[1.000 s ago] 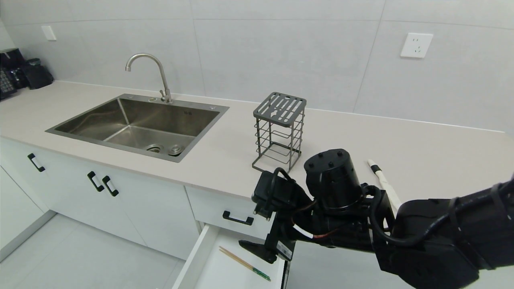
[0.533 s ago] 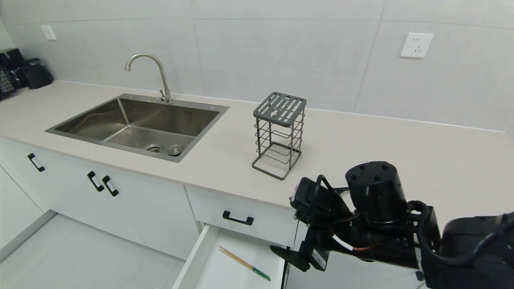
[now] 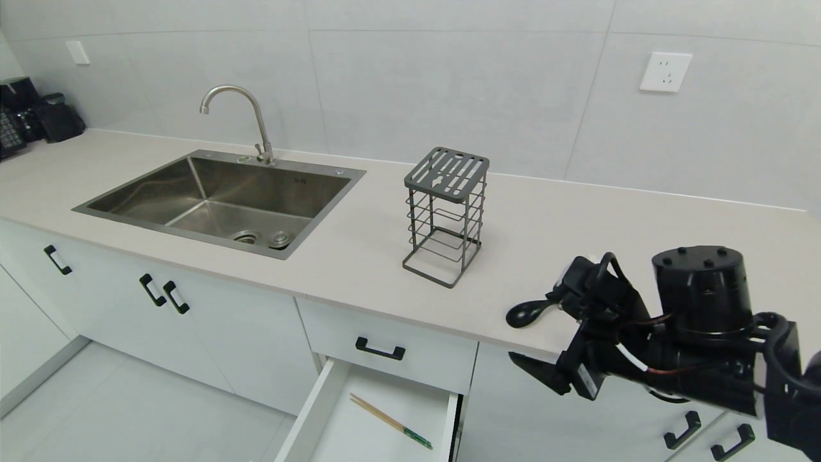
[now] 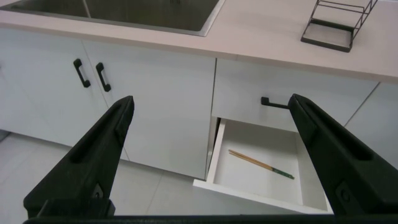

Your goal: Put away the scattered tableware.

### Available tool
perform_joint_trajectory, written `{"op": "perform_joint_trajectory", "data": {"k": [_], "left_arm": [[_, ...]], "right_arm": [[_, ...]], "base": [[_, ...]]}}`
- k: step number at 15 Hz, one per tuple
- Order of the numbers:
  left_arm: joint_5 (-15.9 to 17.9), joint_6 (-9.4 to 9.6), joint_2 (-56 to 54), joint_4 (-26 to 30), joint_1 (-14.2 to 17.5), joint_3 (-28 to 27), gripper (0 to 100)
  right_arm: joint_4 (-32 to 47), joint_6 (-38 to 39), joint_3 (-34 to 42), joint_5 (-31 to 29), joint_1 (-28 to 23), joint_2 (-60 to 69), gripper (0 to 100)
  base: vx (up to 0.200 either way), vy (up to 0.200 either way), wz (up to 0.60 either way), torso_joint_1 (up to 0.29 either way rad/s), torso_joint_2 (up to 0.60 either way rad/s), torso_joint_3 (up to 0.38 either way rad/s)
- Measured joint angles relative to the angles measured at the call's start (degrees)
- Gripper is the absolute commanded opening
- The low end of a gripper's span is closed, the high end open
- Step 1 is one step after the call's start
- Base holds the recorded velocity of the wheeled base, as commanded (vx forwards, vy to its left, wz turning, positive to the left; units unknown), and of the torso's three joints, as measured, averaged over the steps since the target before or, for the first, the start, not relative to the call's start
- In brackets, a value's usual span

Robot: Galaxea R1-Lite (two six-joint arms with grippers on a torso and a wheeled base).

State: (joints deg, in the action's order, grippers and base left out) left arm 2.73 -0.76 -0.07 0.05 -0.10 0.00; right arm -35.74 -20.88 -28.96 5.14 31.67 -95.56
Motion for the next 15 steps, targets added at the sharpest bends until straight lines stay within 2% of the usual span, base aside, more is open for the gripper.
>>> {"op": "perform_joint_trajectory", "data": {"k": [4, 8, 10, 13, 15], "left_arm": [[0.00, 0.00, 0.00, 0.02, 0.00, 0.00, 100], [-0.02, 0.00, 0.00, 0.00, 0.00, 0.00, 100], [0.00, 0.00, 0.00, 0.00, 0.00, 0.00, 100], [0.00, 0.00, 0.00, 0.02, 0.00, 0.00, 100], [0.00, -0.02, 0.00, 0.02, 0.00, 0.00, 100]], "right_arm": [[-0.09, -3.56, 0.79, 0.49, -7.14, 1.07, 100], [-0.06, -3.58, 0.94, 4.75, -13.04, -0.74, 100], [0.02, -3.25, 1.00, 6.01, -15.01, -1.90, 100], [0.06, -0.84, 0.68, 11.98, -18.16, -4.66, 100], [0.00, -0.62, 0.24, 12.37, -19.66, -6.40, 100]], "base": [[0.000, 0.000, 0.00, 0.000, 0.00, 0.000], [0.000, 0.000, 0.00, 0.000, 0.00, 0.000], [0.000, 0.000, 0.00, 0.000, 0.00, 0.000], [0.000, 0.000, 0.00, 0.000, 0.00, 0.000], [0.000, 0.000, 0.00, 0.000, 0.00, 0.000]]}}
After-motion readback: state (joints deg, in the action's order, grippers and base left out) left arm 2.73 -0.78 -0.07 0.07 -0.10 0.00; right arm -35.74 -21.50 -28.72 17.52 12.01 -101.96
